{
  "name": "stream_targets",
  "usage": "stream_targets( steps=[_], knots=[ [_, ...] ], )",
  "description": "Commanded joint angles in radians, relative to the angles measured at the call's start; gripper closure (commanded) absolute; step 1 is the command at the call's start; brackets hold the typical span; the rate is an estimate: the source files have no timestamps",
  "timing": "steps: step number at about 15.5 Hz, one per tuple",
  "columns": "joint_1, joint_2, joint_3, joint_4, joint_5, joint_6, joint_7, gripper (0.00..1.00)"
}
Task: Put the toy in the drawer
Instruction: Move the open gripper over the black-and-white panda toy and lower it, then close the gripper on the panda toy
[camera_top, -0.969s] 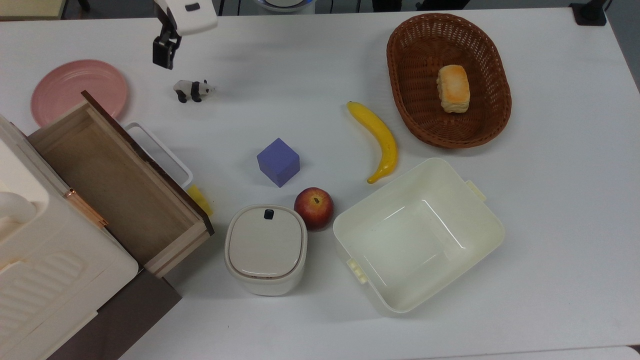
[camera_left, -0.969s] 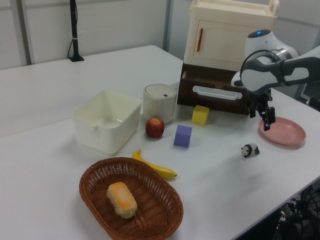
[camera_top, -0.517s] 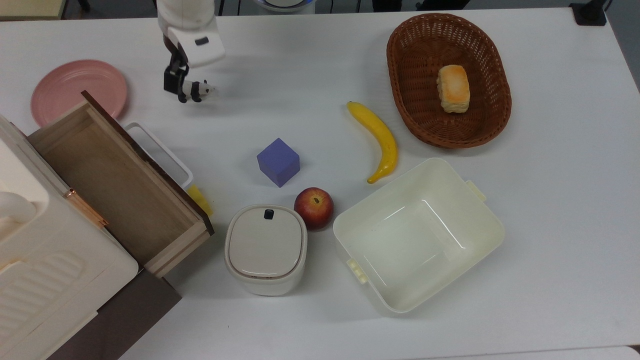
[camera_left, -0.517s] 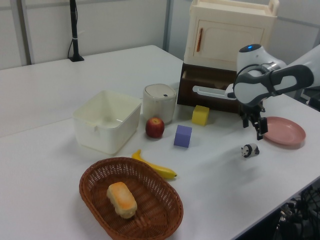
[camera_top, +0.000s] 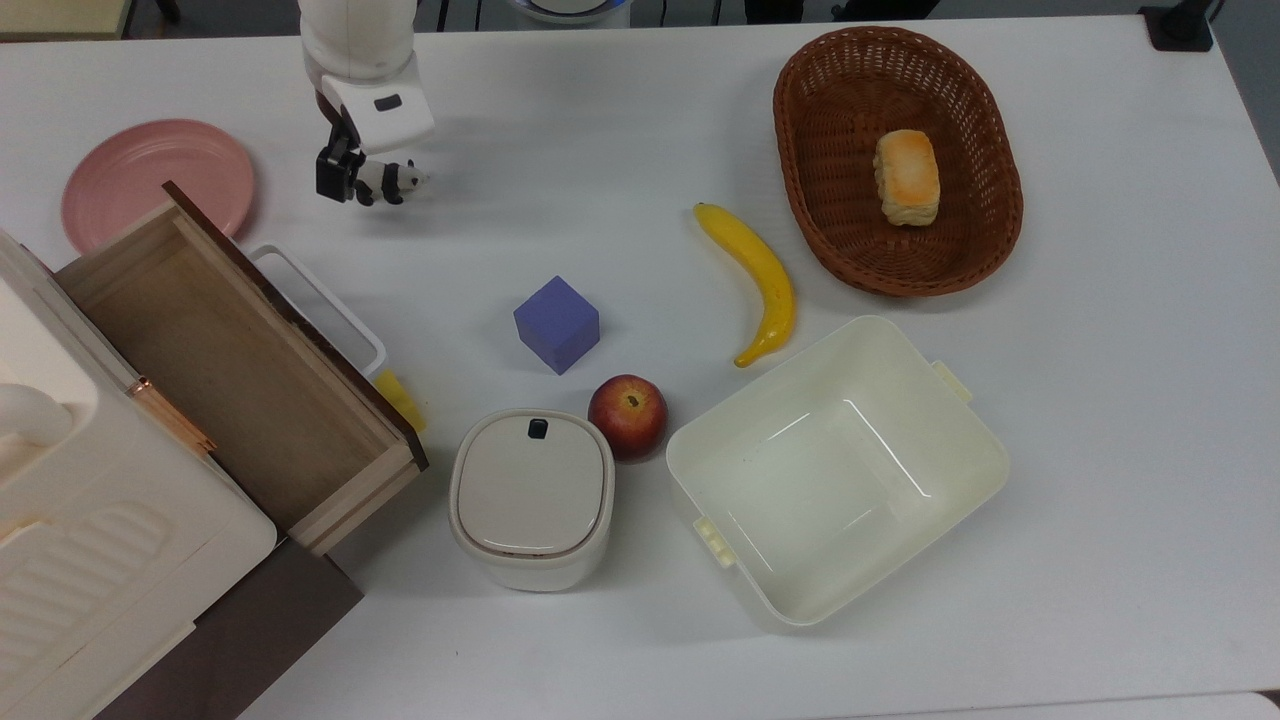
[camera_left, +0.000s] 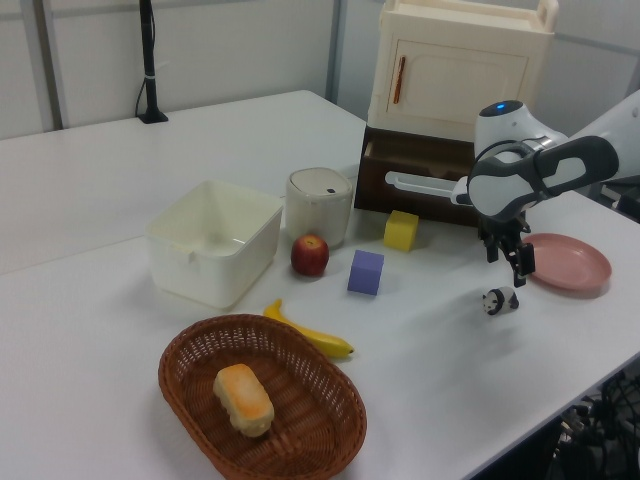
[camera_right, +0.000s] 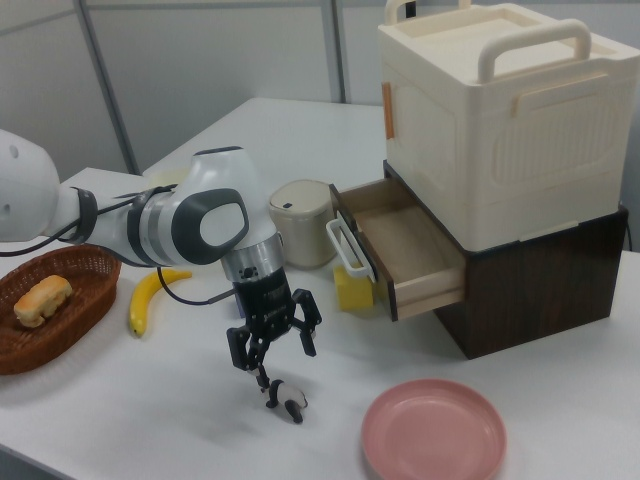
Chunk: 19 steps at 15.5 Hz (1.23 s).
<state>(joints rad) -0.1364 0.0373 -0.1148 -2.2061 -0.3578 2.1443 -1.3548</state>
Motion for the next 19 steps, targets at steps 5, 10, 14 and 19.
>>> stream_targets(
  steps=[5, 10, 14, 19],
  knots=[
    [0.014, 0.062, -0.002, -0.004, -0.015, 0.048, -0.004, 0.0],
    [0.017, 0.075, 0.001, -0.004, -0.018, 0.049, 0.046, 0.0],
    [0.017, 0.082, 0.001, -0.004, -0.026, 0.049, 0.046, 0.02],
    [0.017, 0.089, 0.001, -0.004, -0.052, 0.049, 0.045, 0.07]
  ],
)
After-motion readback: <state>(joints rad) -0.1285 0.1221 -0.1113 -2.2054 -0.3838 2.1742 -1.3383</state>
